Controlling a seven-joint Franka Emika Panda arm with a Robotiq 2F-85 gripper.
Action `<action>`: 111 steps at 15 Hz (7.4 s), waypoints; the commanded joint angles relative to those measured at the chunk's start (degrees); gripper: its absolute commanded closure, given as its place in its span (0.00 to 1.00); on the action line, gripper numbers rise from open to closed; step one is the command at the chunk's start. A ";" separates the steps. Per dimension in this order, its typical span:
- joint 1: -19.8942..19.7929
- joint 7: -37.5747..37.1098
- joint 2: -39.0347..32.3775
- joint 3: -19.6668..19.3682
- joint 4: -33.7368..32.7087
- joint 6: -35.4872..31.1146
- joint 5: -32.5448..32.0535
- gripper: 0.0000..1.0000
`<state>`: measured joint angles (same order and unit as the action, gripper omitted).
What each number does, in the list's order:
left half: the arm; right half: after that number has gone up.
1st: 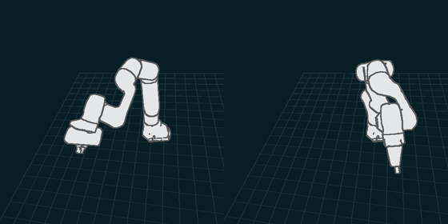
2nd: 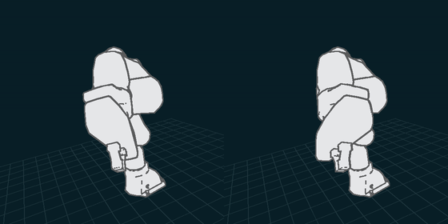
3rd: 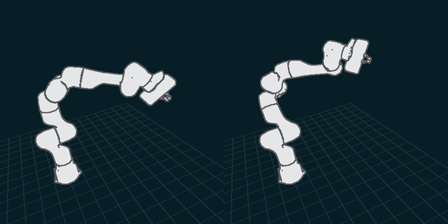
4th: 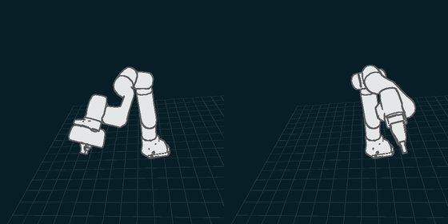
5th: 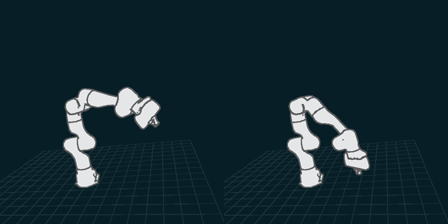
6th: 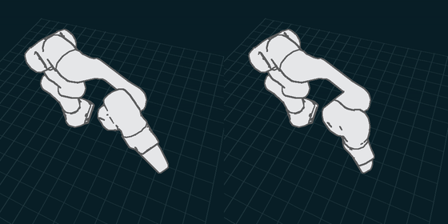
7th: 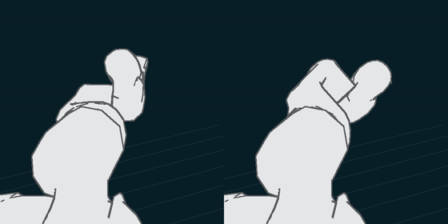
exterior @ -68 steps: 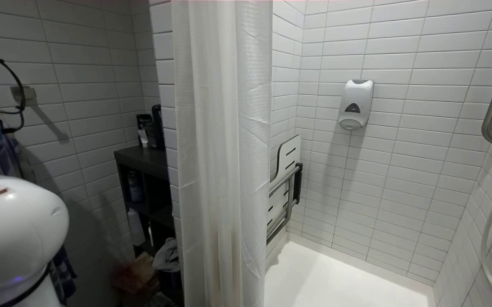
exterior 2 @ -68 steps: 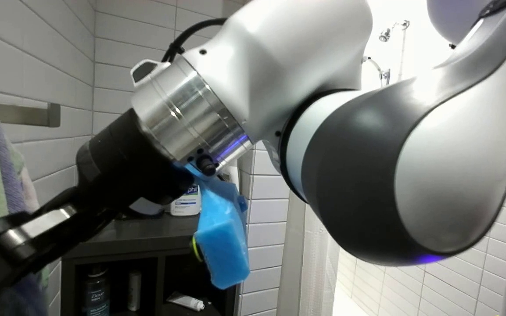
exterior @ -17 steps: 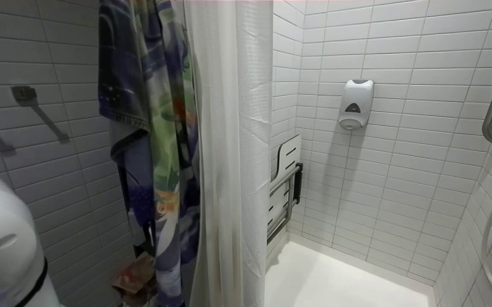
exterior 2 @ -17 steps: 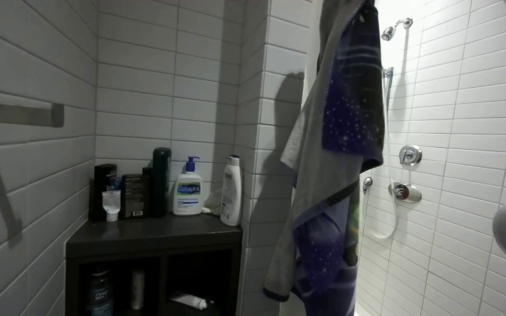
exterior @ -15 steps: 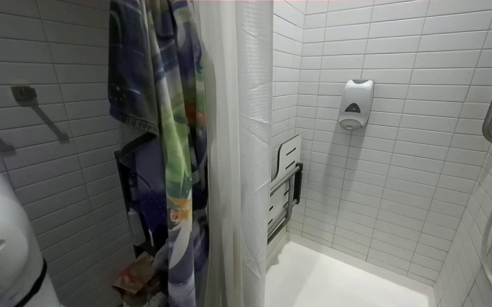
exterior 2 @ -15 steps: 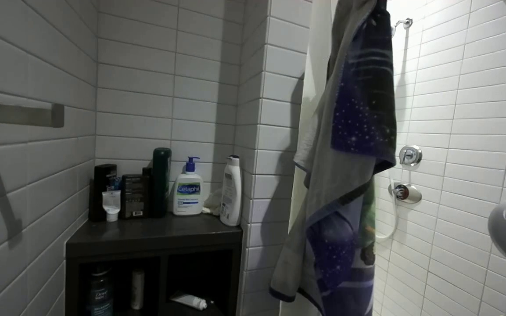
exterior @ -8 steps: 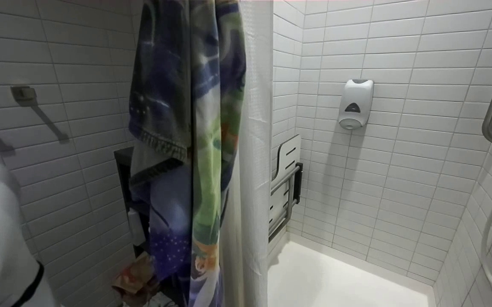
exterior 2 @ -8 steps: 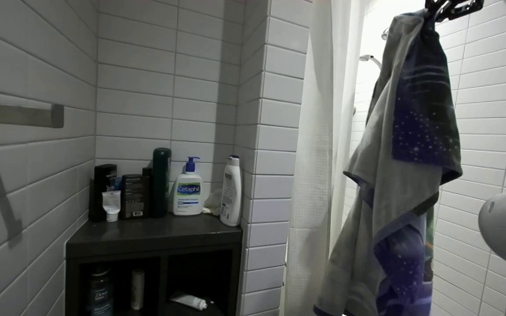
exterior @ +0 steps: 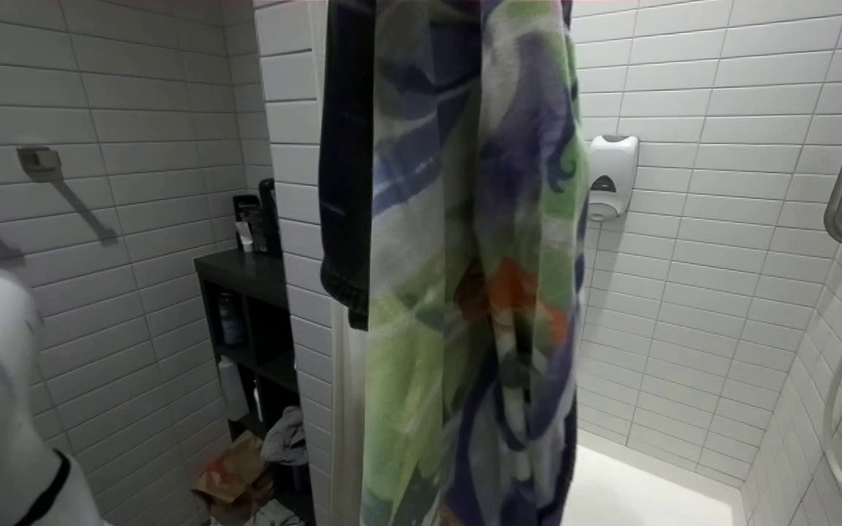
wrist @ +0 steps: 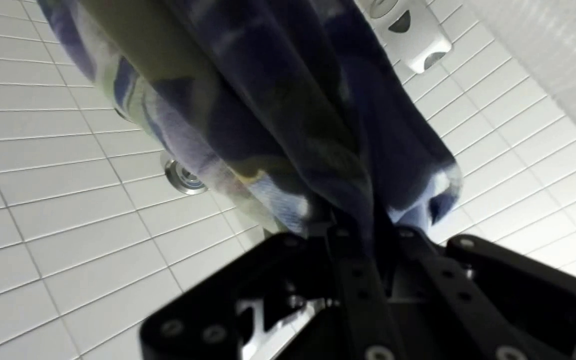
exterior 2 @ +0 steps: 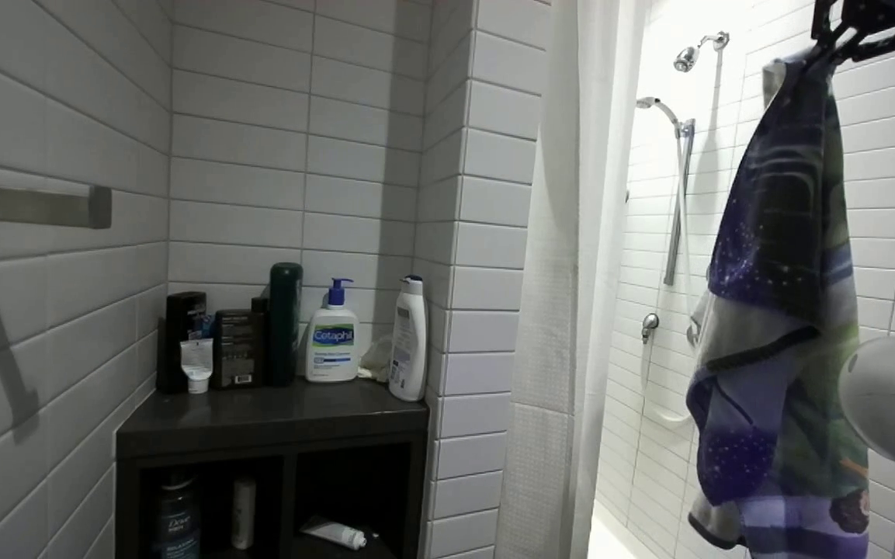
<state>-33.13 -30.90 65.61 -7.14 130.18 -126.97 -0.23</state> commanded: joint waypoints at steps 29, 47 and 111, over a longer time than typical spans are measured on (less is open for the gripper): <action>7.46 6.48 -35.31 -8.55 -19.01 14.67 3.13 0.97; 9.69 10.19 -35.31 -10.58 -20.50 18.56 5.51 0.97; 9.15 12.36 -34.84 -10.55 -19.20 21.99 4.41 0.90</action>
<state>-24.31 -18.46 30.89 -17.45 111.27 -105.15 4.31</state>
